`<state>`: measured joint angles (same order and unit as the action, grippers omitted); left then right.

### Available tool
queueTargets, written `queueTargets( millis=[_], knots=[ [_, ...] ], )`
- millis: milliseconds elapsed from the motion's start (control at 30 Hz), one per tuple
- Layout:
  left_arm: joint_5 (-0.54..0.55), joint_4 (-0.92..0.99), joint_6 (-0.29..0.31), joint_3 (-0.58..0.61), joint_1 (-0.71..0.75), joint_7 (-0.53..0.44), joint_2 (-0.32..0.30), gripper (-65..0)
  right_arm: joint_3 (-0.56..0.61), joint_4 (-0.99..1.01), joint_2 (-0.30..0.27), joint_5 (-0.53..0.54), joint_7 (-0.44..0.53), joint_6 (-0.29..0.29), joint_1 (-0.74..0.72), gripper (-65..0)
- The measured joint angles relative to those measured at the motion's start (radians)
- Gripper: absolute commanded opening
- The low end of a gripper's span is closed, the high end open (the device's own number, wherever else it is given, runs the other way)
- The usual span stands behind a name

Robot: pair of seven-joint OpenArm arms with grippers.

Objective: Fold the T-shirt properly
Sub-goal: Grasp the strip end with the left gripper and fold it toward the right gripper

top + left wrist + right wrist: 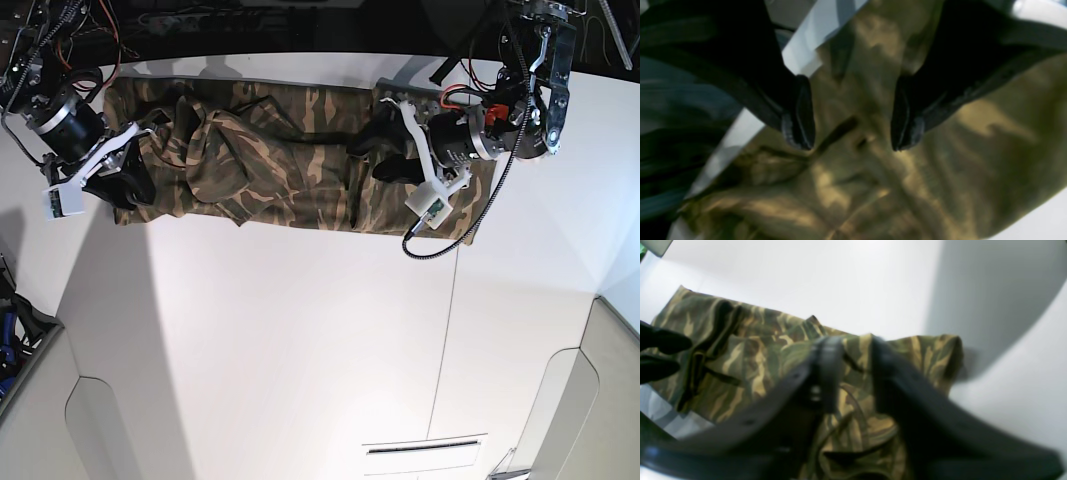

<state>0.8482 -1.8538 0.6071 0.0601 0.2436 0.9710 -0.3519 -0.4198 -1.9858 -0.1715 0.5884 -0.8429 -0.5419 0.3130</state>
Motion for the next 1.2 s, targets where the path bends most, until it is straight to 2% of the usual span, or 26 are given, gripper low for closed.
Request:
queueTargets(
  millis=[67, 133, 267, 333, 433, 633, 867, 933, 1133, 1200],
  knots=[
    [0.053, -0.001, 0.004, 0.000, 0.000, 0.000, 0.000, -26.3, -0.002, 0.000, 0.000, -0.024, 0.000, 0.007, 0.000, -37.8],
    [0.077, -0.012, 0.030, 0.000, 0.000, 0.009, 0.000, -26.3, -0.006, 0.000, 0.000, -0.066, 0.000, 0.066, 0.001, -37.6],
    [0.206, -0.027, 0.076, 0.000, 0.000, 0.055, 0.000, -26.3, -0.010, 0.006, 0.000, -0.151, 0.003, 0.145, 0.003, -37.3],
    [0.256, -0.027, 0.078, 0.000, 0.000, 0.090, 0.000, -26.3, -0.010, 0.027, 0.000, -0.163, 0.007, 0.165, 0.003, -31.7],
    [0.316, -0.027, 0.079, 0.000, 0.000, 0.114, 0.000, -26.3, -0.010, 0.090, 0.000, -0.152, 0.011, 0.165, 0.003, -21.9],
    [0.319, -0.027, 0.078, 0.000, 0.000, 0.134, 0.000, -26.3, -0.015, 0.207, 0.003, -0.156, 0.023, 0.168, 0.003, -21.4],
    [0.319, -0.027, 0.079, 0.000, 0.000, 0.159, 0.000, -26.3, -0.085, 0.248, 0.000, -0.147, 0.072, 0.168, 0.003, -21.4],
    [0.319, -0.027, 0.078, 0.000, 0.000, 0.158, 0.000, -26.3, -0.085, 0.297, 0.000, -0.098, 0.072, 0.150, 0.002, -21.4],
    [0.318, -0.027, 0.078, 0.000, 0.000, 0.154, 0.000, -26.3, -0.082, 0.424, 0.000, 0.071, 0.097, -0.004, -0.008, -21.6],
    [0.319, -0.027, 0.078, 0.000, 0.000, 0.151, 0.000, -26.3, -0.076, 0.430, 0.000, 0.108, 0.090, -0.019, -0.006, -21.8]
  ],
)
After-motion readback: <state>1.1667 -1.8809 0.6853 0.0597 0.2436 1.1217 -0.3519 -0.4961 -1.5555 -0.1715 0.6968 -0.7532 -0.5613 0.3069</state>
